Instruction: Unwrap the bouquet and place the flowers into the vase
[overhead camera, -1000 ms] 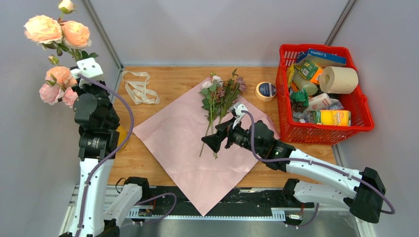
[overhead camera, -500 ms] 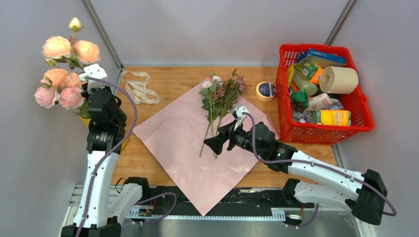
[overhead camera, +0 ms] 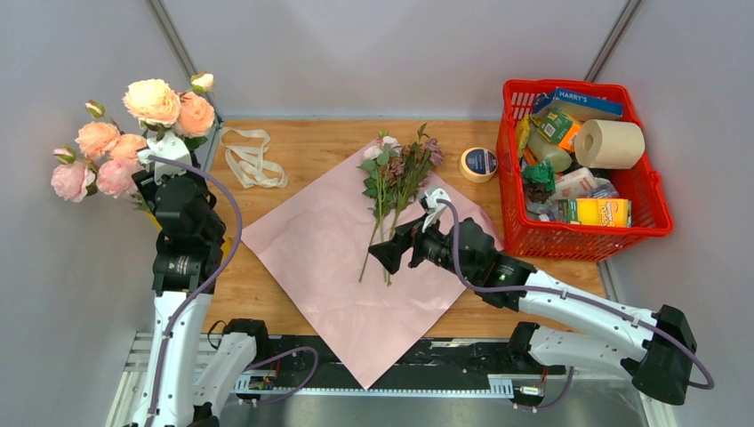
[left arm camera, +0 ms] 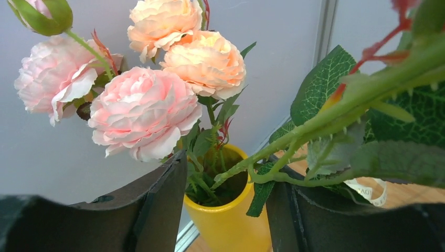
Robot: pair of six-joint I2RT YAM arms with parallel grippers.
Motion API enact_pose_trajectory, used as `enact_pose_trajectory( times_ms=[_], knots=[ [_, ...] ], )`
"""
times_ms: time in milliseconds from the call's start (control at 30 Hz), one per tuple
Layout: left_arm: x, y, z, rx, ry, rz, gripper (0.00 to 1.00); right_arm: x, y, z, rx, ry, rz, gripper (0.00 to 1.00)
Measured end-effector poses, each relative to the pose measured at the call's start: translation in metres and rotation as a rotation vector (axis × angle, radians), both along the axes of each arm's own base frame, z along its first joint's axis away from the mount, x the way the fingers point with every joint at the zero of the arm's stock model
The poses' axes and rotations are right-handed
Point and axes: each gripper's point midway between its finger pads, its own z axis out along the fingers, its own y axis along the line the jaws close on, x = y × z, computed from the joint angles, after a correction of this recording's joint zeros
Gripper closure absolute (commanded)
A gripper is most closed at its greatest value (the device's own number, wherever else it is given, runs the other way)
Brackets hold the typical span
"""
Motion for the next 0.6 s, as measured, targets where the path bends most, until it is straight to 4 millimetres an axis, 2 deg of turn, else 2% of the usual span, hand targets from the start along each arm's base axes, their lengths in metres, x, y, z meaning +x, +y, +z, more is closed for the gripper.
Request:
enact_pose_trajectory(
  times_ms=[200,400,500,600],
  knots=[
    [0.001,-0.001,0.003,0.005,0.035,-0.005,0.33,0.003,0.001,-0.006,-0.018,0.029,-0.015,0.00],
    [0.019,-0.001,0.029,-0.024,0.118,0.006,0.32,0.005,0.004,-0.004,-0.024,0.040,-0.019,0.00],
    [0.024,-0.005,0.019,-0.068,0.171,-0.004,0.32,0.005,0.004,-0.002,-0.016,0.045,-0.021,0.00],
    [0.018,-0.008,0.001,-0.105,0.227,-0.008,0.32,0.004,0.004,-0.003,-0.012,0.055,-0.023,0.00]
  ],
)
